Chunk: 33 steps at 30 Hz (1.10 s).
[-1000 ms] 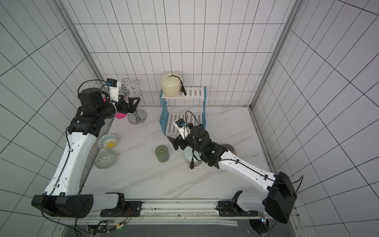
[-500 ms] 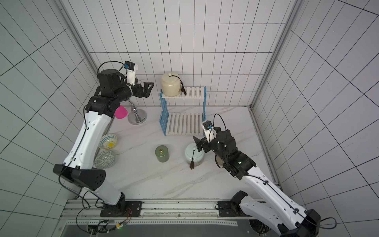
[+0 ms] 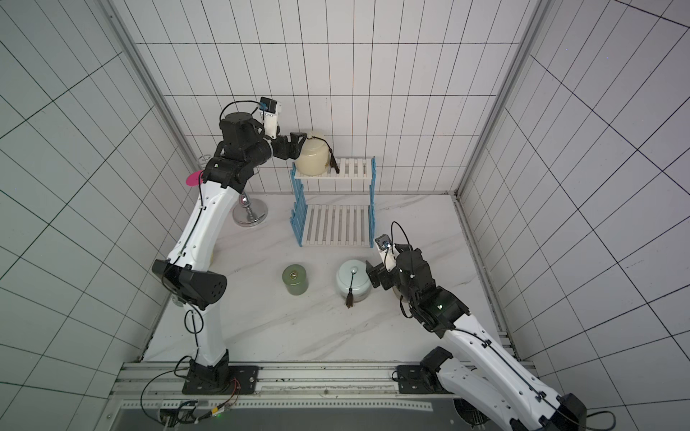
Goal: Remove the tea canisters from the shelf
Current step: Pick up the tea canister from the shelf.
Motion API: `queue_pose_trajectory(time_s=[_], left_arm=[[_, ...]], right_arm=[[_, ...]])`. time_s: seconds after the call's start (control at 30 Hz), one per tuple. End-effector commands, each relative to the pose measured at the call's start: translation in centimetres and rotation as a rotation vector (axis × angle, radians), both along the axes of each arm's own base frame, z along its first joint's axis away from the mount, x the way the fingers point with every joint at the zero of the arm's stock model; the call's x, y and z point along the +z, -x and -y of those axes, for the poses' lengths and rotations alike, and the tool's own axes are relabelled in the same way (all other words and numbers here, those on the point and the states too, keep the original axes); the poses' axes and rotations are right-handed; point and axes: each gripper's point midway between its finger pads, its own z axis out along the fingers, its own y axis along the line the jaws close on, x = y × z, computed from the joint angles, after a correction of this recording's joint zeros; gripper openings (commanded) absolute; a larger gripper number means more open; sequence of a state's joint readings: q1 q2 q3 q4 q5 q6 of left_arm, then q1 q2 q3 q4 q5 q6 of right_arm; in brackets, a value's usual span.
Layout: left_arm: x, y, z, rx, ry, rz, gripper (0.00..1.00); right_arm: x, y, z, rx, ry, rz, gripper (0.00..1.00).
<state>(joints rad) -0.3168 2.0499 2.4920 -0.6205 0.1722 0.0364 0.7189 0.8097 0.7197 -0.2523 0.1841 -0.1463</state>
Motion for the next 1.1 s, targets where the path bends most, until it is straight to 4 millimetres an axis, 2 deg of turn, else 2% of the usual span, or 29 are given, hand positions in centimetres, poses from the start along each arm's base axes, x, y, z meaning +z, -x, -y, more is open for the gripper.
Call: queue_pose_trajectory(time_s=[0.0,0.2,0.3,0.57,0.7,0.9,1.07], left_arm=[[0.9,-1.6,0.5,0.017,0.029,0.061,0.91],[-0.4,-4.3,2.3,0.031,-0.013,0.136,0.88],[-0.8,-5.5,2.5,0.059,-0.003,0.160,0.86],[-4.0,-7.5,3.4,0.069,-0.019,0.135,0.77],[-4.5,-7.9,3.4,0.077,-0.041,0.138,0.70],[-4.9,-7.1,4.0,0.028,-0.048,0.113,0.54],[-5.1,-6.6,3.7,0.028,-0.082,0.098,0.46]], right_arm=[[-1.1,-0.3,0.7,-0.029,0.033,-0.007,0.99],[-1.6,-0.4,0.8,-0.032,0.047,-0.014,0.99],[-1.8,-0.4,0.7,-0.029,0.052,-0.021,0.99],[-1.9,-0.3,0.6,-0.023,0.051,-0.025,0.99],[-1.9,-0.3,0.5,-0.017,0.048,-0.027,0.99],[-1.9,-0.3,0.5,-0.017,0.049,-0.027,0.99],[-1.9,-0.2,0.5,-0.016,0.048,-0.025,0.99]])
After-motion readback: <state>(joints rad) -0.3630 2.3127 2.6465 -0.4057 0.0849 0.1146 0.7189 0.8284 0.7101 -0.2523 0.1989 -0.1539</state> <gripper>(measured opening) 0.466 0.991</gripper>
